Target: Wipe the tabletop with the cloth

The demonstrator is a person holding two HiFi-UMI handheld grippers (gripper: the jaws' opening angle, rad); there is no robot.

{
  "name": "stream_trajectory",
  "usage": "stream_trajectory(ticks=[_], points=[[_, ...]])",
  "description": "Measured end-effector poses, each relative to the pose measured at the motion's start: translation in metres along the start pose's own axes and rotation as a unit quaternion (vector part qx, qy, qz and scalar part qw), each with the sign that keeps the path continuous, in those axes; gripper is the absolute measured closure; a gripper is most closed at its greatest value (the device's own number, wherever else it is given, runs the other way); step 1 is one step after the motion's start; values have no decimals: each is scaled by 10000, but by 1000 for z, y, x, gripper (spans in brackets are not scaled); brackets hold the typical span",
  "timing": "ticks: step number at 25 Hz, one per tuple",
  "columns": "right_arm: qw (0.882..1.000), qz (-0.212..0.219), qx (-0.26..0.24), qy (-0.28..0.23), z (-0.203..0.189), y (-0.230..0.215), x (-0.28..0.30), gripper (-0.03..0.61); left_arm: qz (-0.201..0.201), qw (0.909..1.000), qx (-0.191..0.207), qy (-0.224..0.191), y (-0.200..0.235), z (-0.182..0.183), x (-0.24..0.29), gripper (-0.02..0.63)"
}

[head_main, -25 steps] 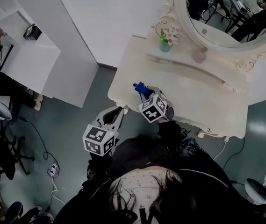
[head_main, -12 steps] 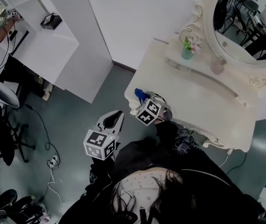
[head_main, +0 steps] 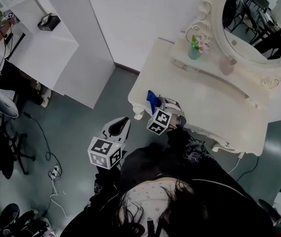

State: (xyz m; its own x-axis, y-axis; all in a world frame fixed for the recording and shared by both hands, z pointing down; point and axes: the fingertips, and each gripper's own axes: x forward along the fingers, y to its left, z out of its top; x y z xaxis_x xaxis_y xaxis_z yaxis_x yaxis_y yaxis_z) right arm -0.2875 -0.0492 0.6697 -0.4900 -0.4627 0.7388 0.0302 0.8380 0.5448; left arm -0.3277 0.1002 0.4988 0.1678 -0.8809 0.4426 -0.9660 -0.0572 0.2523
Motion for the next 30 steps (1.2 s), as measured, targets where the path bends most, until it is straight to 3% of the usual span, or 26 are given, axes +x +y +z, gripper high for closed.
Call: stream_trajectory(ticks=[7,19,30], points=[[9984,-225,459,252,-47,-14,-12,505,-436,9988,204,73,-24,4,25,614],[9865,-689,1195,888,-166,-48,-50,505,-1174,9914,524,229,-93,11,81,612],[9758,-920,1558,1226,-303,-64,-107,506,-1571,9842,747,324,-205,12,139,612]])
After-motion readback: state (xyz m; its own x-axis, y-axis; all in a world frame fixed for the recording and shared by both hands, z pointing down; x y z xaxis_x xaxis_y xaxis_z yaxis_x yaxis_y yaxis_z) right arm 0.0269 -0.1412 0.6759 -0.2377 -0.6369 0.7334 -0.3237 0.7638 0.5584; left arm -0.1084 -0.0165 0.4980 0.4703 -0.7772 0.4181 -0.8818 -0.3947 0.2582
